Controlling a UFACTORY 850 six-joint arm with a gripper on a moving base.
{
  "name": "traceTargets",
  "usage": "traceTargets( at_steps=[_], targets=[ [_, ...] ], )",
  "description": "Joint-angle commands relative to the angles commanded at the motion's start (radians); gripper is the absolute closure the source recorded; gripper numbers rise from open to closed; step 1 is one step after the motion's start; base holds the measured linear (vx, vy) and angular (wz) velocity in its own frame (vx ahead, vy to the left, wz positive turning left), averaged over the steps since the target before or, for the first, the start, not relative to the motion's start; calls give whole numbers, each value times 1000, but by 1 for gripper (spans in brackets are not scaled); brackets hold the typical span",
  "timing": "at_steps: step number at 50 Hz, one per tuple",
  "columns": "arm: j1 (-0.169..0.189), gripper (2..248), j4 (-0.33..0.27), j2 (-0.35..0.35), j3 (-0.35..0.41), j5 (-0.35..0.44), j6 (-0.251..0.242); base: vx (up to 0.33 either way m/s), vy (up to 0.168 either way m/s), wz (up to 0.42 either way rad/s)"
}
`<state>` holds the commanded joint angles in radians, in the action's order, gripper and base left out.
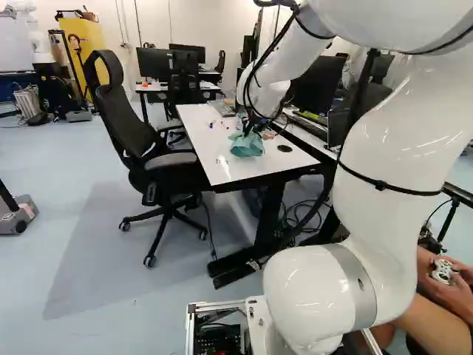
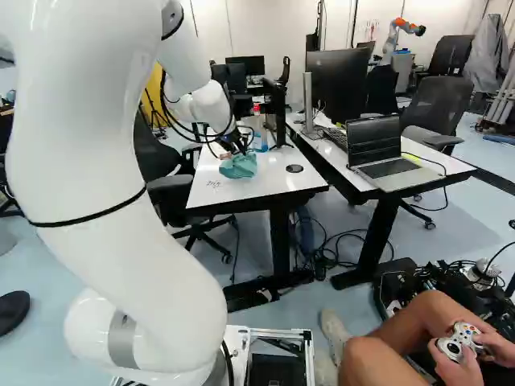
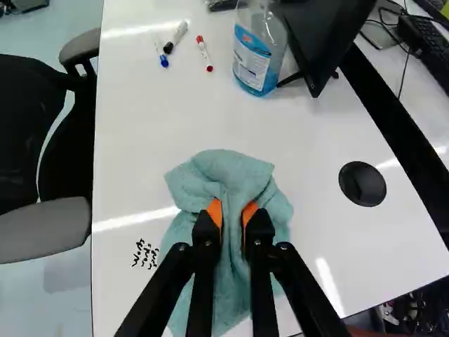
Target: Clean the table with the green towel
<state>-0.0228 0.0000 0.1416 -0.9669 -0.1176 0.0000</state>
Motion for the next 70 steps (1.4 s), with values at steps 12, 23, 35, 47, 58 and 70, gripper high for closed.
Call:
traceTargets(
  at_steps=[12, 23, 35, 47, 58, 70],
  targets=[
    [-17, 199, 0, 3, -3, 0, 0, 0, 0, 0],
    [-17, 199, 0, 3, -3, 0, 0, 0, 0, 0],
    [-17, 199, 0, 19, -3, 20, 0, 0, 0, 0],
    [-18, 199, 0, 32, 13, 58, 0, 0, 0, 0],
    [-19, 199, 0, 32, 42, 99, 0, 0, 0, 0],
    [-19, 199, 0, 29, 76, 147, 0, 0, 0, 0]
  ],
)
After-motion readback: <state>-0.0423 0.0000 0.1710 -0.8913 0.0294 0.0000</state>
